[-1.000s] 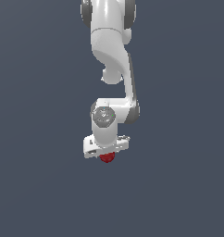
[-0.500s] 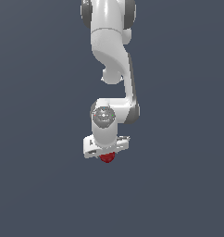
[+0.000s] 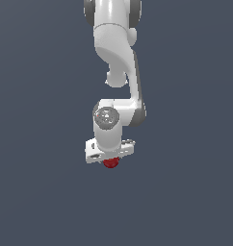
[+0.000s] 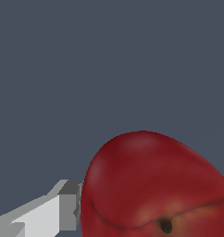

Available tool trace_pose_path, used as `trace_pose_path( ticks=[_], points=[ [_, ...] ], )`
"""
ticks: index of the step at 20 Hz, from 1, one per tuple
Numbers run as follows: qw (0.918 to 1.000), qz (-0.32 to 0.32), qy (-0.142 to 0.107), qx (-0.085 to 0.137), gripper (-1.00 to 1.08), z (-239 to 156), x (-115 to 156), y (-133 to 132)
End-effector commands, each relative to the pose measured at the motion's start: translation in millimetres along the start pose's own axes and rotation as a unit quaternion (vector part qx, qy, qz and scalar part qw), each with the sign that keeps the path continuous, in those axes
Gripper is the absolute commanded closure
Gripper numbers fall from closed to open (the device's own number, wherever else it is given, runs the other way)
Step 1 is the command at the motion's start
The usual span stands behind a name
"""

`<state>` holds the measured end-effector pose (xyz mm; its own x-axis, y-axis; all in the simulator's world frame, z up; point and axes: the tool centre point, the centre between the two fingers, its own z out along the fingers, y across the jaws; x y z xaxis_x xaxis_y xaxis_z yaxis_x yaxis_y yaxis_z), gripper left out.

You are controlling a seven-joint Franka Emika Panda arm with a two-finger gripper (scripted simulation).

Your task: Pick up the object and move it to a goal position.

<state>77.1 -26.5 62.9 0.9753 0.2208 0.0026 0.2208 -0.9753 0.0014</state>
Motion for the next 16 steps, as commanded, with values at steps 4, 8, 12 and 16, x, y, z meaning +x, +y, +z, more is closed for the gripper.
trace_pose_path(
  ticks=[4, 8, 12, 16],
  points=[
    [0.9998, 0.014, 0.012, -0.004, 1.08, -48, 10, 8],
    [0.9993, 0.028, 0.023, -0.008, 1.08, -96, 19, 16],
    [0.9983, 0.044, 0.035, -0.012, 1.08, -150, 27, 24],
    [0.9969, 0.06, 0.047, -0.016, 1.08, -205, 34, 33]
  ],
)
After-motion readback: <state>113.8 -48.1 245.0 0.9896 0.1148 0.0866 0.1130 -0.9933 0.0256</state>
